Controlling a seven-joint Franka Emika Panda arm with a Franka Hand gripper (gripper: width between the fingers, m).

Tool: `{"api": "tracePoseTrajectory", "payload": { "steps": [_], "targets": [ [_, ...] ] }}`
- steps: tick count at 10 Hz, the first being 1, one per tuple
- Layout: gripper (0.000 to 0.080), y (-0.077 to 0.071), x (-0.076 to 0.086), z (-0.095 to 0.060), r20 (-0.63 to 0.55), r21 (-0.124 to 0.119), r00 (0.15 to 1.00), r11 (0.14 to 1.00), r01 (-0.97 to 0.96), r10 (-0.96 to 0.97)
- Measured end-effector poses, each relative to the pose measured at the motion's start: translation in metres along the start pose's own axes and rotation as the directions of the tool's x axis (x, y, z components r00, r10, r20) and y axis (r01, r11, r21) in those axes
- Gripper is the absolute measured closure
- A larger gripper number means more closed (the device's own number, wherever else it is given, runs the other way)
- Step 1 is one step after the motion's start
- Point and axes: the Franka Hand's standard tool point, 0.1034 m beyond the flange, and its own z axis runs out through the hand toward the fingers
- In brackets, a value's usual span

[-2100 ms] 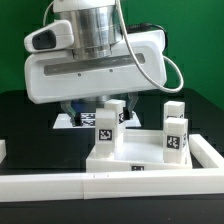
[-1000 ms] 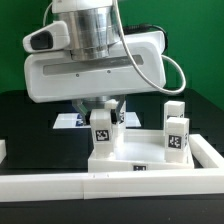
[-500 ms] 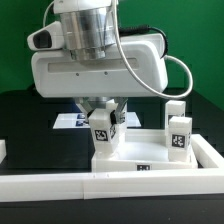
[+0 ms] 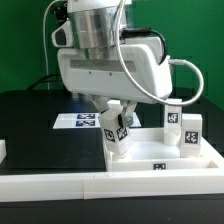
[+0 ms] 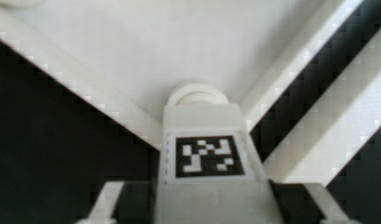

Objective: Assemble square table

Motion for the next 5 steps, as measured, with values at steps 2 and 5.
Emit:
{"api": "tracePoseTrajectory", "payload": {
  "steps": [2,5],
  "targets": [
    [0.0508,-0.001,-0.002,0.0006,-0.004,-0.003,0.989,0.989,-0.145,0.145],
    [0.0508,-0.0035,-0.0064,0.0018,0.003,0.0,0.94,0.94,-0.341,0.341]
  ]
}}
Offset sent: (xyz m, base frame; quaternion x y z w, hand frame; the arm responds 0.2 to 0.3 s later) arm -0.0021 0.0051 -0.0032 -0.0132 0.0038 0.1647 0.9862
